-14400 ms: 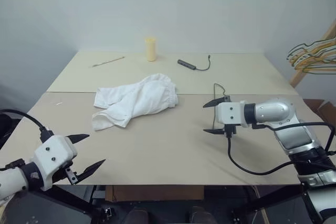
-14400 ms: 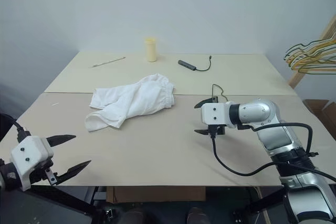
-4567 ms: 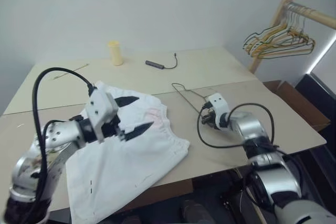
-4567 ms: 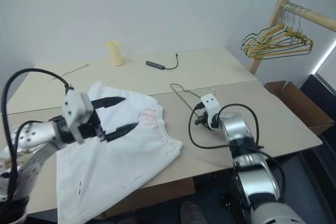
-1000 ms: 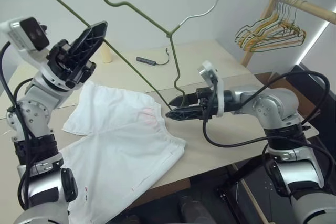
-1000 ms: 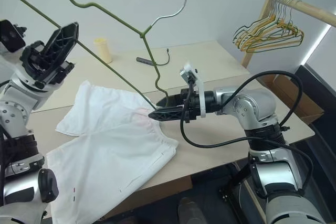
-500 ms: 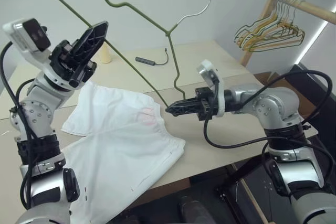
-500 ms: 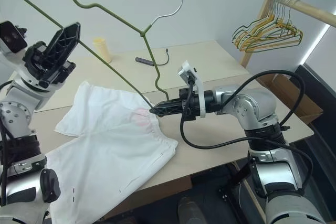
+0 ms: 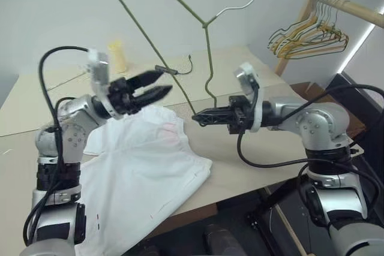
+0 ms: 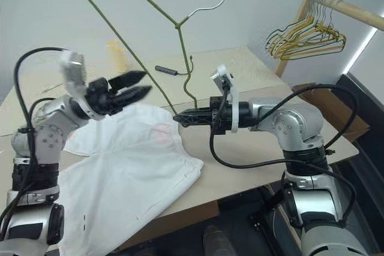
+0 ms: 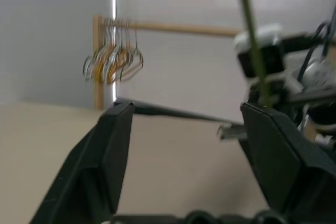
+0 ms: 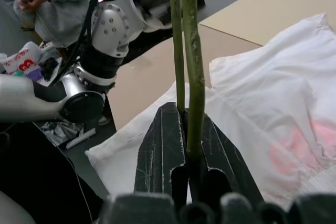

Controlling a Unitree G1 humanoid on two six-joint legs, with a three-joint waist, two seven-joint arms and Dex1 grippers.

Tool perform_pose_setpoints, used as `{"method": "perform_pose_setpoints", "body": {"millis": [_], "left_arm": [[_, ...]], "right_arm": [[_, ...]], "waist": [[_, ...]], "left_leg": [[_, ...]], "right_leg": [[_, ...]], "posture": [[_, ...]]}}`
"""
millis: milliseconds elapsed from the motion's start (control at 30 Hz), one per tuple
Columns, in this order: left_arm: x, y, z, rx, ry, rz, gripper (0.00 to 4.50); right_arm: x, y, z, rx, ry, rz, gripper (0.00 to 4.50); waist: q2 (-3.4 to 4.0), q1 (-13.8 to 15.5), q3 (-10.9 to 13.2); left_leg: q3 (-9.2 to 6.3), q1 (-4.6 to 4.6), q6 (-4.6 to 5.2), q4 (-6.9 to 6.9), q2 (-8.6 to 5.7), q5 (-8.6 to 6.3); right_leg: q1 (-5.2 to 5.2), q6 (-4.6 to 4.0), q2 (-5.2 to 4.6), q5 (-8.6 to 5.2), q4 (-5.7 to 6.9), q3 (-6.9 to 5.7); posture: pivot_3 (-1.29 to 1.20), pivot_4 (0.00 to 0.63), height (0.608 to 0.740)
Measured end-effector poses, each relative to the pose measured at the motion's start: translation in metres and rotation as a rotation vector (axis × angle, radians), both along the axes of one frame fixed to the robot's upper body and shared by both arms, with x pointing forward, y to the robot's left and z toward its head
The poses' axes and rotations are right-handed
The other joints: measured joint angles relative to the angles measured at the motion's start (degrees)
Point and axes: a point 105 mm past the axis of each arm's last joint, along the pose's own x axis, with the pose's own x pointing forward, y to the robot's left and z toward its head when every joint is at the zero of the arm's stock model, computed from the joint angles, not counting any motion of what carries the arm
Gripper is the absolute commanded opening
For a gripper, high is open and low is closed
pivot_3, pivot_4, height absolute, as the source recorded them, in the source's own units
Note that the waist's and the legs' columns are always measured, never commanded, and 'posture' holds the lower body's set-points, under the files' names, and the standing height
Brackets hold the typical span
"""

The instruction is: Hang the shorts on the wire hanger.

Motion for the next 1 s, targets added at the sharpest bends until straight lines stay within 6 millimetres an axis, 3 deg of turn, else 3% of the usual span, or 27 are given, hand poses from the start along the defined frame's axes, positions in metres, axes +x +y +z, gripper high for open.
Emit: {"method": "perform_pose_setpoints", "body": {"millis": [100,200,433,567,733,1000], "left_arm": [[0.002,0.006,-0.022,0.114,0.009,0.055,4.48],[-0.004,0.021,-0.050,0.278,0.011,0.093,4.48],[-0.030,0.036,-0.077,0.614,-0.071,0.026,4.48],[-0.045,0.042,-0.097,0.751,-0.074,-0.032,4.48],[-0.053,0.044,-0.106,0.815,-0.093,-0.050,4.48],[-0.055,0.041,-0.110,0.846,-0.117,-0.033,4.48]], "right_arm": [[0.000,-0.009,-0.004,-0.002,0.043,-0.052,0.00],[-0.004,-0.033,-0.020,-0.051,0.147,-0.110,0.00],[-0.010,-0.063,-0.057,-0.233,0.281,-0.255,0.00],[-0.017,-0.088,-0.082,-0.340,0.549,-0.258,0.00],[-0.032,-0.100,-0.102,-0.322,0.880,-0.154,0.00],[-0.027,-0.095,-0.128,-0.343,1.039,-0.137,0.00]], "waist": [[0.00,-0.39,0.00],[0.00,-0.81,0.00],[0.03,-1.35,0.01],[0.02,-1.26,0.02],[0.04,-1.13,0.03],[0.04,-1.11,0.03]], "left_leg": [[0.01,-0.01,0.00,0.00,0.02,0.00],[0.03,-0.02,0.00,0.00,0.02,0.00],[0.20,0.01,0.01,0.00,0.06,0.00],[0.44,0.10,0.05,0.01,0.10,0.03],[0.66,0.09,0.08,0.00,0.14,0.04],[0.68,0.08,0.08,0.02,0.17,0.04]], "right_leg": [[0.00,0.00,0.00,0.00,0.02,0.01],[-0.01,0.00,0.00,0.00,-0.02,0.01],[0.01,0.11,0.01,-0.06,-0.02,0.14],[0.07,0.33,0.04,-0.20,-0.05,0.14],[0.06,0.34,0.06,-0.20,-0.06,0.14],[0.03,0.40,0.09,-0.19,-0.02,0.17]], "posture": [[-0.24,0.000,0.740],[-0.25,0.000,0.740],[-0.25,0.000,0.740],[-0.24,0.000,0.740],[-0.22,0.000,0.740],[-0.20,0.000,0.740]]}}
